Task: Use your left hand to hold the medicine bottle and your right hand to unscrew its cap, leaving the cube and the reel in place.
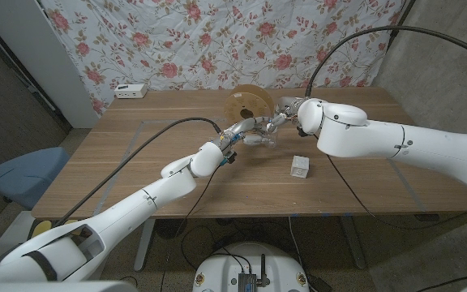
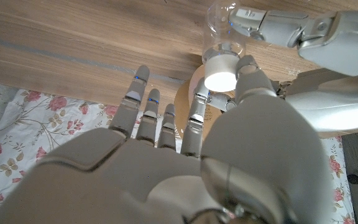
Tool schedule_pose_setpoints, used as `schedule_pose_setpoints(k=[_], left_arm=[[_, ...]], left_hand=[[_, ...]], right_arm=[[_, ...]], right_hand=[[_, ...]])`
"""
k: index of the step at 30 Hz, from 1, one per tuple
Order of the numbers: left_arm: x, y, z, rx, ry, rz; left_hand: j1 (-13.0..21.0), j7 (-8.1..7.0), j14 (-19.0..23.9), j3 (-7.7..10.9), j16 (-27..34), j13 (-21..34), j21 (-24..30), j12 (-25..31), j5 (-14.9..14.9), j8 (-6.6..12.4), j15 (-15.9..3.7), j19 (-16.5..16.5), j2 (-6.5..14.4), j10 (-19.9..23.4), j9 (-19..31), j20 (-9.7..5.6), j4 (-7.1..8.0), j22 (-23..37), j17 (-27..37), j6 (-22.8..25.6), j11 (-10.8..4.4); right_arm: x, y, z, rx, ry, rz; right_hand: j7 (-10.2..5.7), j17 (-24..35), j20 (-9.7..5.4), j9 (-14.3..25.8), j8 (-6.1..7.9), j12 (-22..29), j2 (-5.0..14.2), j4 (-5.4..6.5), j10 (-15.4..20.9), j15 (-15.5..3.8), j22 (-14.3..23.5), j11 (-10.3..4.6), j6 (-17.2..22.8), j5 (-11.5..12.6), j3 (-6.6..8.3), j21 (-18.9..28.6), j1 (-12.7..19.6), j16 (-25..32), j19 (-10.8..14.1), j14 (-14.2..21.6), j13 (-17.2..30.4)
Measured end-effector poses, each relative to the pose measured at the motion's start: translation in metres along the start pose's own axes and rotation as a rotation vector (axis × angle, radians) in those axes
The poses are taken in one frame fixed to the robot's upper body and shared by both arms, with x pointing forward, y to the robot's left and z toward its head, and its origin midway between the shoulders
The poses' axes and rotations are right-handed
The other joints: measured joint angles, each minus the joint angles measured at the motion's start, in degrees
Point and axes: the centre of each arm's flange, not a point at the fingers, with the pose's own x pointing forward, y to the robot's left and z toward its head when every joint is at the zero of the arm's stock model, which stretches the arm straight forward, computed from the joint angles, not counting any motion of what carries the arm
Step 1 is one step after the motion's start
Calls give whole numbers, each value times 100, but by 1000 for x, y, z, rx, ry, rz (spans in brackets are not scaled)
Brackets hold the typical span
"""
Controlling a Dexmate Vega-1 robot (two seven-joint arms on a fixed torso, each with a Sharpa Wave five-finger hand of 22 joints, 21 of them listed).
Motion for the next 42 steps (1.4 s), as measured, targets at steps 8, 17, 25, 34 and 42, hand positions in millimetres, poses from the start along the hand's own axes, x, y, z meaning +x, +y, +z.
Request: schedule_pose_setpoints(k=[8,17,25,34,42], left_arm=[[0,0,0,-1,2,-1],[0,0,-1,-1,3,-1],[0,0,-1,-2,4,-1],[-1,-1,-1,-2,4,-1],[-1,-1,-1,-2,3,0]], left_hand=[[0,0,0,0,0,-1,0,-1,0,0,0,0,0,0,0,0,0,0,0,0,0],[0,0,0,0,0,-4,0,-6,0,0,0,0,0,-1,0,0,0,0,0,0,1],[0,0,0,0,0,-4,0,5,0,0,0,0,0,-3,0,0,0,0,0,0,3],[0,0,0,0,0,-1,0,5,0,0,0,0,0,-11,0,0,0,0,0,0,11],[-16,0,0,0,0,1,0,5,0,0,0,0,-16,-13,0,0,0,0,0,0,12]], right_arm=[[2,2,-1,2,5,-1],[2,3,-2,4,5,-8],[2,4,-1,7,-1,-12],[1,5,-2,17,-10,-14],[0,4,-3,31,-15,-12]], right_hand=[[-20,0,-31,46,114,0,-6,-9,20,-7,0,-21,102,0,46,0,52,0,31,7,0],[-83,-1,-30,84,211,0,8,-17,82,-79,0,-81,246,-1,100,0,113,44,30,79,0],[-155,27,-59,132,298,0,39,5,153,-110,1,-72,317,-10,155,0,145,44,58,111,-1],[-156,27,-104,152,358,0,108,-42,120,-214,1,-166,316,0,312,0,348,44,61,148,-1],[-219,53,-104,133,355,-39,228,-22,115,-245,1,-234,252,22,448,0,515,44,61,117,-2]])
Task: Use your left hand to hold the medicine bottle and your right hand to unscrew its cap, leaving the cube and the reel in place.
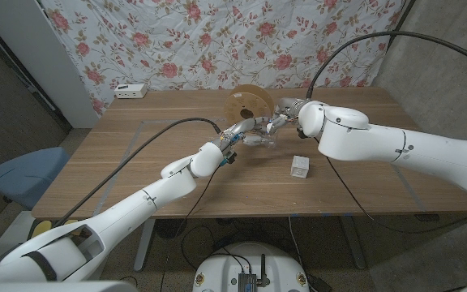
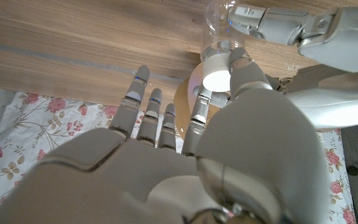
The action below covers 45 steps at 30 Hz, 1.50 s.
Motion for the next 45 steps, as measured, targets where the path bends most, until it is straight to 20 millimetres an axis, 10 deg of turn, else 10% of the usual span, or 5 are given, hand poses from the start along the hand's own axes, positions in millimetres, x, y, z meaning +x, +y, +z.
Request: schedule_pose_setpoints(k=[45], left_arm=[[0,0,-1,-1,3,3]], left_hand=[[-5,0,0,0,0,-3,0,0,0,0,0,0,-5,10,0,0,0,0,0,0,-10]], right_arm=[[2,0,-10,135,-41,50]], right_hand=[[-224,79,-122,-59,0,-45,451,-72,-47,-246,0,-538,-226,338,319,-46,812,45,-83,22,0]])
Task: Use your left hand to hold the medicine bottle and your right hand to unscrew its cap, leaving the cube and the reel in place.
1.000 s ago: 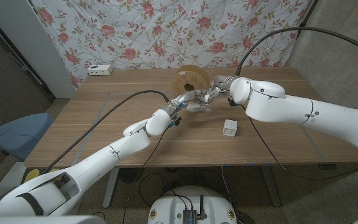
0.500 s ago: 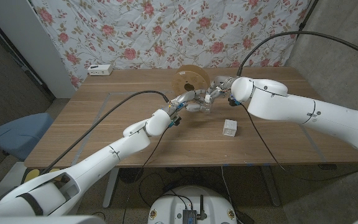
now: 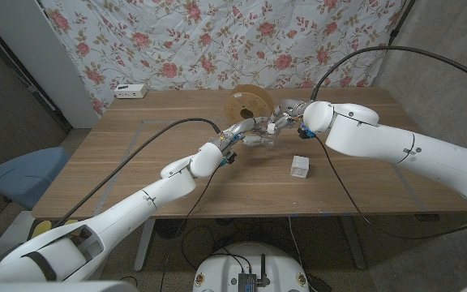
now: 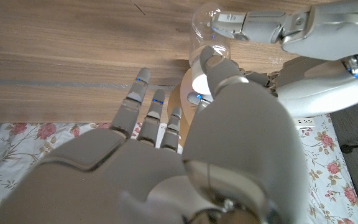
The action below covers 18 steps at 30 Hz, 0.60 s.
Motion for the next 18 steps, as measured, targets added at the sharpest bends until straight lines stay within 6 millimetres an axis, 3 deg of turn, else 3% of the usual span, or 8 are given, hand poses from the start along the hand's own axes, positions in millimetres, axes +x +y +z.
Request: schedule_pose_setpoints(k=[6,10,18], left_arm=[[0,0,-1,0,3,0],[1,1,-2,0,5,1],[2,2,-4,0,7,2]], left_hand=[[2,0,0,0,0,3,0,0,0,0,0,0,2,-7,0,0,0,0,0,0,6],[10,0,0,0,0,3,0,-1,0,0,0,0,10,2,0,0,0,0,0,0,-3],[24,0,0,0,0,2,0,-6,0,0,0,0,24,1,0,0,0,0,0,0,-3]], right_arm=[[0,1,0,14,-8,2],[1,0,-1,22,-12,6],[4,-2,0,33,-20,22]], right_hand=[[-9,0,-22,-14,1,0,1,3,0,-31,0,1,-9,24,4,0,74,0,-22,-31,0],[-103,28,-12,-36,12,0,-22,4,-42,-27,0,35,-102,34,4,0,130,0,-52,-98,0],[-266,27,-7,-78,-148,-37,-53,31,-125,32,0,86,-122,45,-22,0,185,0,-116,-156,0]])
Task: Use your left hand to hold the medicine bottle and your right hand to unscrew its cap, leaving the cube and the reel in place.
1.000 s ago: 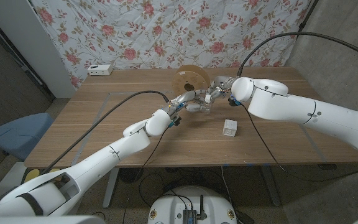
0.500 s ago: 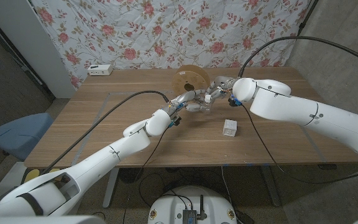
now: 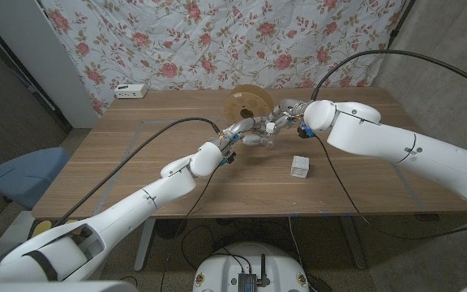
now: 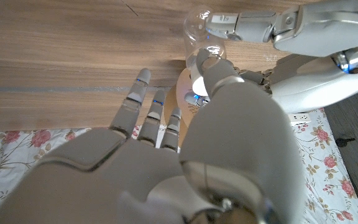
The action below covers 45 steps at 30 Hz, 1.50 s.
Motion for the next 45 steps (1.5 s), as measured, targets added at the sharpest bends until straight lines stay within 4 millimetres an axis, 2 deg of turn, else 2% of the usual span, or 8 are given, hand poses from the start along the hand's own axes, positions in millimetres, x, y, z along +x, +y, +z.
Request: schedule_pose_setpoints(k=[8,14,17,27,32,36,45], left_arm=[[1,1,-1,-3,-1,-1],[3,2,-3,-2,0,-1],[3,2,-3,-1,1,-1],[5,3,-5,1,3,-4],[5,3,-5,1,1,-5],[5,3,-4,1,0,-5],[3,1,-2,0,0,-4]], left_hand=[[0,0,0,0,0,-4,0,-5,0,0,0,0,0,-1,0,0,0,0,0,0,1],[-1,0,0,0,0,-4,0,6,0,0,0,0,-1,-2,0,0,0,0,0,0,2],[-1,0,0,0,0,-4,0,6,0,0,0,0,-1,-2,0,0,0,0,0,0,2],[-2,0,0,0,0,1,0,6,0,0,0,0,-2,-11,0,0,0,0,0,0,11],[-2,0,0,0,0,1,0,6,0,0,0,0,-2,-11,0,0,0,0,0,0,11],[-2,0,0,1,0,1,0,6,0,0,0,0,-2,-12,0,0,-1,0,0,0,12],[-2,0,0,9,0,0,0,1,0,0,0,0,-2,1,0,0,-9,0,0,0,0]], right_arm=[[3,-5,0,3,2,6],[5,-5,2,8,-7,47],[6,-4,3,9,-10,61],[9,-6,3,10,-11,88],[9,-6,2,14,-9,99],[9,-8,1,16,-7,99],[6,-8,-2,22,-2,95]], right_hand=[[4,-17,40,-59,-181,-39,-128,21,-204,129,0,142,-329,17,-71,-22,33,-39,-40,-129,0],[105,-44,113,-104,-352,-39,-266,57,-371,220,0,228,-613,11,-203,-22,-55,-91,-113,-220,0],[168,-43,148,-119,-391,-39,-314,93,-442,291,0,299,-677,-6,-239,-22,-104,-117,-148,-291,0],[250,-70,232,-172,-594,-58,-454,132,-645,399,0,379,-1026,-30,-277,-22,-244,-159,-232,-399,0],[271,-70,239,-199,-639,-58,-554,164,-696,431,0,430,-1106,-92,-356,-22,-347,-180,-239,-430,0],[302,-69,257,-201,-687,-58,-564,196,-719,461,0,452,-1160,-138,-388,-22,-480,-180,-257,-461,0],[445,-69,287,-243,-765,-58,-625,307,-768,548,5,502,-1302,-284,-498,-22,-781,-202,-287,-548,0]])
